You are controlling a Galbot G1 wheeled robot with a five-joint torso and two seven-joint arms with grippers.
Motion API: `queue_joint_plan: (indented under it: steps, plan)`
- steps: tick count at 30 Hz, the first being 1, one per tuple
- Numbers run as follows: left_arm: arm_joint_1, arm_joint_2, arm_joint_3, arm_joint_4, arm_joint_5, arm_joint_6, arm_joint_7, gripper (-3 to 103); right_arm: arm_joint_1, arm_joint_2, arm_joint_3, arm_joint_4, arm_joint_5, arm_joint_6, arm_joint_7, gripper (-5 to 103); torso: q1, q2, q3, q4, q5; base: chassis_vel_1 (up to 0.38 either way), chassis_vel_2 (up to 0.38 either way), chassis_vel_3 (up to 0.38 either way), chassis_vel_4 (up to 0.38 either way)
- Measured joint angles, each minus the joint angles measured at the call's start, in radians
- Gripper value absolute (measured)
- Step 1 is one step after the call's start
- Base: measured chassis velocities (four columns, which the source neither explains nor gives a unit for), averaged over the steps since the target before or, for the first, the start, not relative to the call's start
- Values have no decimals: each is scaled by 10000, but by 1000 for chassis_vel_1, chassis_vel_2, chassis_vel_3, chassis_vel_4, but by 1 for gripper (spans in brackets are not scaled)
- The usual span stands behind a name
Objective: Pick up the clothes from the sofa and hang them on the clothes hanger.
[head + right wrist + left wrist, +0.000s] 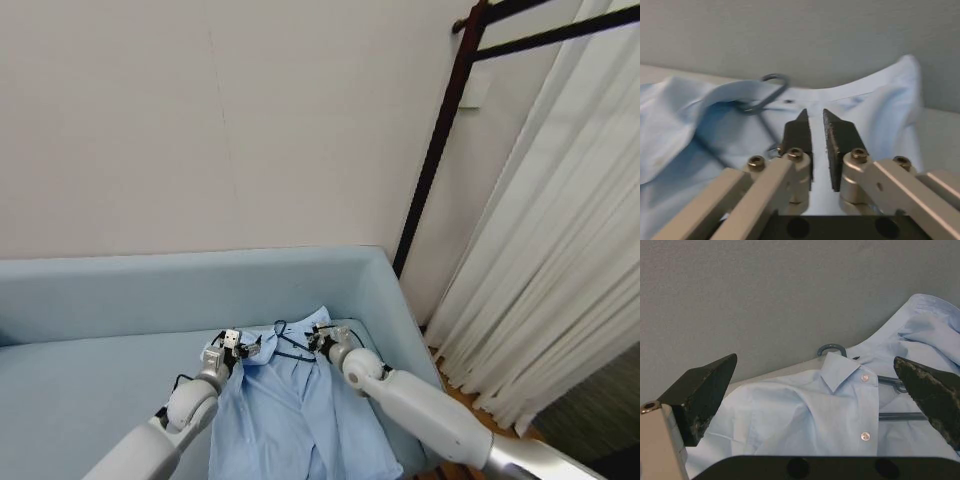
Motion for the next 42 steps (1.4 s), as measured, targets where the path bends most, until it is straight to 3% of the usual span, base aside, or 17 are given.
queue_joint_plan:
  steps: [2,8,11,14,19,21,23,30,32,34,35,36,42]
  plan:
    - [-3,-22,33,7,0,0,4,100,281,222,69,-754,-42,6,6,20,0,-1,0,1,-1,0,0,0,0]
    - [-63,-5,55,55,0,-2,13,100,863,1010,130,-2600,-60,203,-161,36,0,0,2,5,-1,0,0,0,0]
    - [-101,23,53,92,-1,-3,17,100,1234,1713,257,-4077,-52,345,-225,52,0,-1,1,4,0,0,0,0,0]
    - [-113,27,50,115,-3,-4,18,100,1435,2038,315,-4853,-69,439,-357,58,0,-1,2,4,-1,0,0,0,0]
    - [-132,-6,63,173,-7,-6,20,100,1742,2541,317,-6146,-110,575,-800,82,1,-1,2,2,-2,0,0,0,0]
    - [-136,-18,69,178,-9,-10,20,100,1764,2702,309,-6510,-147,653,-945,73,1,-1,2,3,0,0,0,0,0]
    - [-137,-20,70,184,-9,-12,21,100,1756,2736,303,-6597,-148,666,-999,73,1,-1,2,3,0,0,0,0,0]
    - [-231,-48,83,325,-6,-158,-25,100,1501,2739,238,-6784,-280,782,-1370,41,1,-1,1,2,0,0,0,0,0]
    - [-242,-48,86,330,-7,-158,-27,100,1485,2741,233,-6797,-280,785,-1395,41,1,-1,2,2,0,0,0,0,0]
    - [-273,-47,89,342,-7,-159,-27,100,1456,2758,219,-6803,-284,790,-1457,30,1,-1,1,2,0,0,0,0,0]
    - [-281,-46,90,351,-6,-159,-27,100,1446,2779,219,-6815,-291,795,-1494,30,1,-1,1,2,0,0,0,0,0]
    - [-287,-43,91,367,-6,-160,-26,100,1440,2823,215,-6872,-312,807,-1525,19,0,-1,1,3,0,0,0,0,0]
    - [-285,-39,87,366,-7,-165,-22,100,1398,2926,238,-6983,-389,931,-1528,3,1,-1,1,5,0,0,0,0,0]
